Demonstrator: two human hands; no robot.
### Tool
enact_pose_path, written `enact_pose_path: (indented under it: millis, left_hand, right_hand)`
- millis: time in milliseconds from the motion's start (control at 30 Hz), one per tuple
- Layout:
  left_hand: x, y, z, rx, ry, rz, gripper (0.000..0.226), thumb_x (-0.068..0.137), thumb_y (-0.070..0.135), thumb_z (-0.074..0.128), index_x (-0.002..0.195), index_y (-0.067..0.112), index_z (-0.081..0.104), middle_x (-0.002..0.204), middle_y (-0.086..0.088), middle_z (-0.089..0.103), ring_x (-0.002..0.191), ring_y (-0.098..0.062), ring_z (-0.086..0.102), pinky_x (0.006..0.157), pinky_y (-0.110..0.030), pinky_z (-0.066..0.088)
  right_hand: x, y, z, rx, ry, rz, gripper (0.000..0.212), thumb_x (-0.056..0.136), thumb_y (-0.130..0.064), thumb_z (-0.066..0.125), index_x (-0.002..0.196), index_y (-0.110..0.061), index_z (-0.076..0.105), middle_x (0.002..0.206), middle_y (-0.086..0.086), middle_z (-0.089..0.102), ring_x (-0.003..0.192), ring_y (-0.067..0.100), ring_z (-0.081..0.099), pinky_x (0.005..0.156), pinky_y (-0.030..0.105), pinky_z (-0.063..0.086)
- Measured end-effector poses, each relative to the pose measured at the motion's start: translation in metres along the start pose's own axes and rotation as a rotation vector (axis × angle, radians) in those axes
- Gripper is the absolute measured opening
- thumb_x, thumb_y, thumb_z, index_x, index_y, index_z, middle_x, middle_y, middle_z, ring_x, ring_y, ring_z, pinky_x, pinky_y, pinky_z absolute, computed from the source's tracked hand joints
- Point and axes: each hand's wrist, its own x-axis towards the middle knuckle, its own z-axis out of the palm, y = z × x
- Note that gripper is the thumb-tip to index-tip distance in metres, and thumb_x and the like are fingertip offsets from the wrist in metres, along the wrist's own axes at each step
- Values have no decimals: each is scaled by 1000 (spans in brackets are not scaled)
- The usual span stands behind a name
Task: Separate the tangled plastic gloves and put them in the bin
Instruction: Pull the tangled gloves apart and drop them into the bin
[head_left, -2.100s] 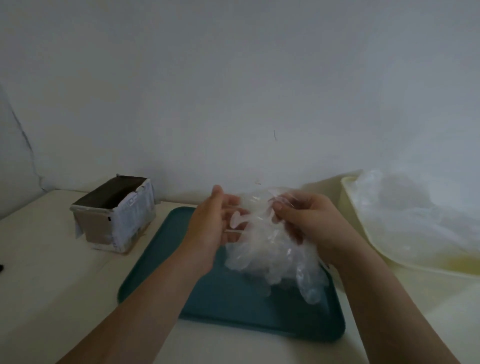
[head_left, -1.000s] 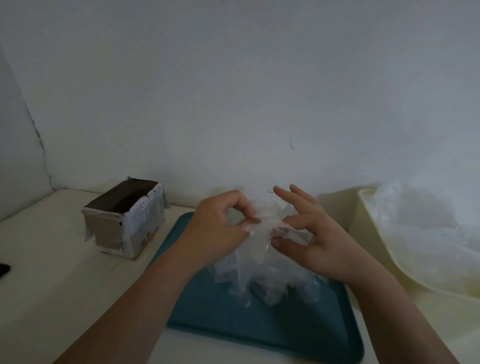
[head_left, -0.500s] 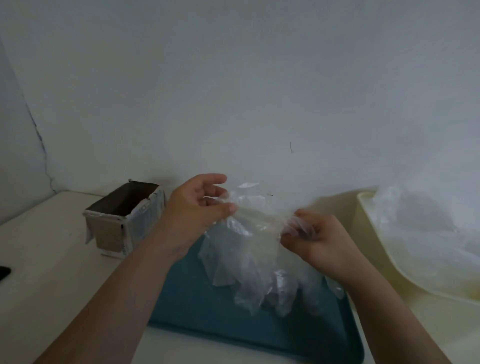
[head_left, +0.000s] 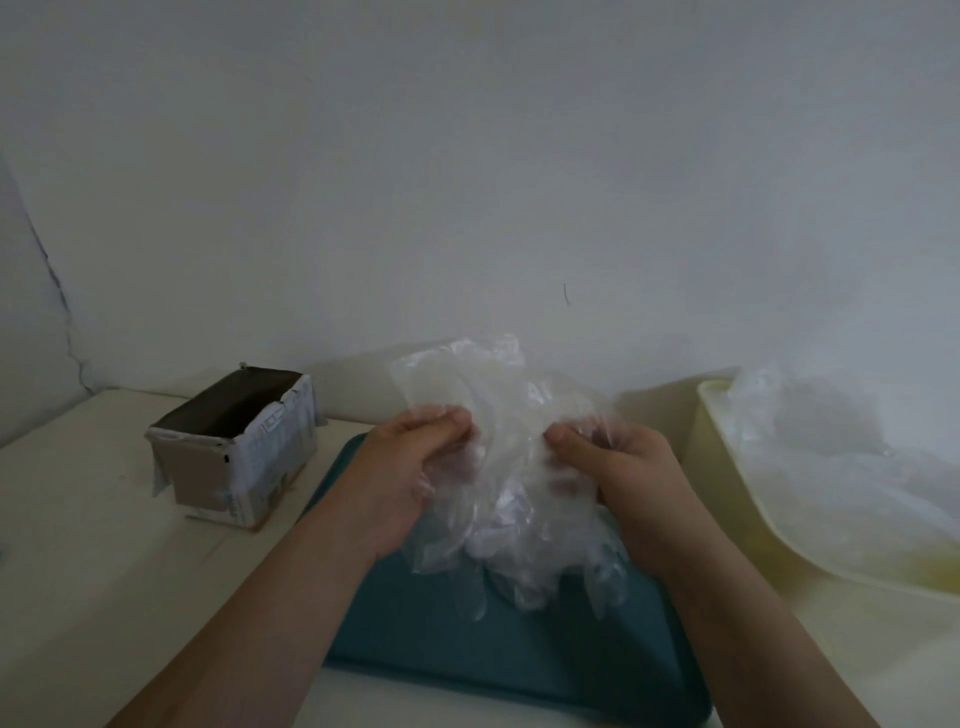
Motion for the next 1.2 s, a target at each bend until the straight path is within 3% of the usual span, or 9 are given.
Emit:
enact_pose_path:
  millis: [100,167,233,433,567,733,867,1033,1200]
  left_hand:
    - [-6,7,2,25,14,20,16,84,9,78,98,1,78,92,-14,74,77,-20,71,65,-35,62]
    - [-12,10,7,9,8,26,30,77,8,79,104,-6,77,97,-19,75,84,-28,74,76,-42,62]
    - [-18,15,11,46,27,51,20,76,8,78,94,0,80,95,-19,76,87,-30,75,85,-47,60]
    - [-36,27,32,127,71,81,6,93,-4,67,93,2,69,85,-15,77,71,-25,76,54,-30,59]
    - [-36,29,61,217,9,42,17,97,7,69,114,10,72,101,-14,80,83,-27,77,61,-34,60]
    - [-33,25,119,197,-113,-35,13,104,7,58,105,10,71,92,-8,80,77,-20,77,63,-37,63]
    - [-30,30,152,149,-149,-52,16,108,6,49,109,4,65,102,-23,78,88,-35,78,74,-47,65]
    - [-33,56,178,176,-169,107,18,111,8,44,112,8,62,113,-23,76,89,-37,78,64,-41,63]
    - [-38,85,201,-13,-426,124,19,111,9,42,116,9,61,111,-18,77,89,-33,77,66,-36,62]
  right_hand:
    - [0,1,1,44,89,10,15,92,-12,76,100,0,76,92,16,74,83,31,70,78,46,62]
    - [0,0,3,45,134,1,13,93,-13,75,101,-4,77,90,12,74,83,30,69,72,41,60]
    - [-4,-8,5,34,163,-46,10,94,-11,73,101,-7,79,85,9,73,78,26,66,66,36,57]
    - [-31,-50,1,79,269,-151,16,87,-10,65,81,-3,78,64,9,55,48,15,39,45,23,29]
    - [-44,-82,-25,-116,218,-170,24,93,-22,66,86,1,73,64,9,64,47,14,44,43,23,35]
    - [-56,-122,-101,-309,269,-170,25,93,-19,69,82,3,71,67,11,68,43,16,41,38,22,29]
    - [-45,-134,-150,-529,339,-177,25,94,-18,65,79,3,69,67,12,71,40,16,40,39,21,29]
    - [-13,-105,-185,-868,322,-8,28,94,-27,62,85,0,68,63,7,71,35,14,44,42,20,37]
    - [8,-85,-189,-1023,286,12,33,95,-31,63,74,-7,64,54,0,64,41,17,54,60,31,50]
